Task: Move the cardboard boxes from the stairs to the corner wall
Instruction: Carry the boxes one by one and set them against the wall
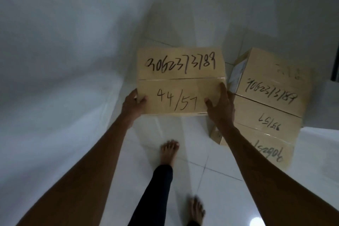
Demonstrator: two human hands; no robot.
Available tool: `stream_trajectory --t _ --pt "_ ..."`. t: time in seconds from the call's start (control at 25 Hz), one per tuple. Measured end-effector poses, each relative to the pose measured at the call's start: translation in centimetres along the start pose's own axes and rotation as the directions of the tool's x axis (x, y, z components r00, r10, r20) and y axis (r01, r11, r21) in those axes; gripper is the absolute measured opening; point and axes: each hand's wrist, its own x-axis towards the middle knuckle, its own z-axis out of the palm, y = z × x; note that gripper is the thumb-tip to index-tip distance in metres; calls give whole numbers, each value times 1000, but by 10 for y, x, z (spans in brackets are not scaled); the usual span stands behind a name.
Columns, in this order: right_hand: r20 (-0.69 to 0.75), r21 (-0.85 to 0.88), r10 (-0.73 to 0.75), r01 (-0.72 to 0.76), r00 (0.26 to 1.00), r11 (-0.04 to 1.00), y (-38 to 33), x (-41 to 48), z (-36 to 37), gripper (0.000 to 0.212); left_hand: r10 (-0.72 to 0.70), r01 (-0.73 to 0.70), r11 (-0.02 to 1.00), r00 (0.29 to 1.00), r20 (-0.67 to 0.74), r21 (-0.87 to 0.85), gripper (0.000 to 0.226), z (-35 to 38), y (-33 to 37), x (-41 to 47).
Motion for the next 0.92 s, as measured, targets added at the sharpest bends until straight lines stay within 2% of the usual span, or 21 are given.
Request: stream_trajectory --t 0.2,0.32,0.4,0.52,0.72,0.84,0.92 --pt "110 -54 -186 193 976 980 -100 -165 -135 75 -29 15 992 993 -112 -125 58 -116 22 -234" --pt "181 -98 -307 327 934 940 -148 -278 -203 76 -93 52 974 979 -183 -220 51 -176 3 -382" --pt "248 -111 -386 422 888 900 -169 -345 -225 77 -101 27 943 973 -209 -331 54 -204 -27 -464" --pt "343 -86 -458 513 820 854 -193 -424 -234 77 -144 -6 904 937 -317 -428 55 -234 -72 -560" --pt "529 27 -611 707 590 706 -222 -554 -218 83 -307 -84 808 786 -537 -584 54 -253 -167 -704" --pt "609 13 -610 763 507 647 -229 -631 -194 98 -417 -103 745 698 -582 -659 52 -253 -231 -778" --pt "690 -4 -572 793 444 609 -229 -690 -174 100 -477 -133 698 645 -596 -703 52 -251 -282 -834"
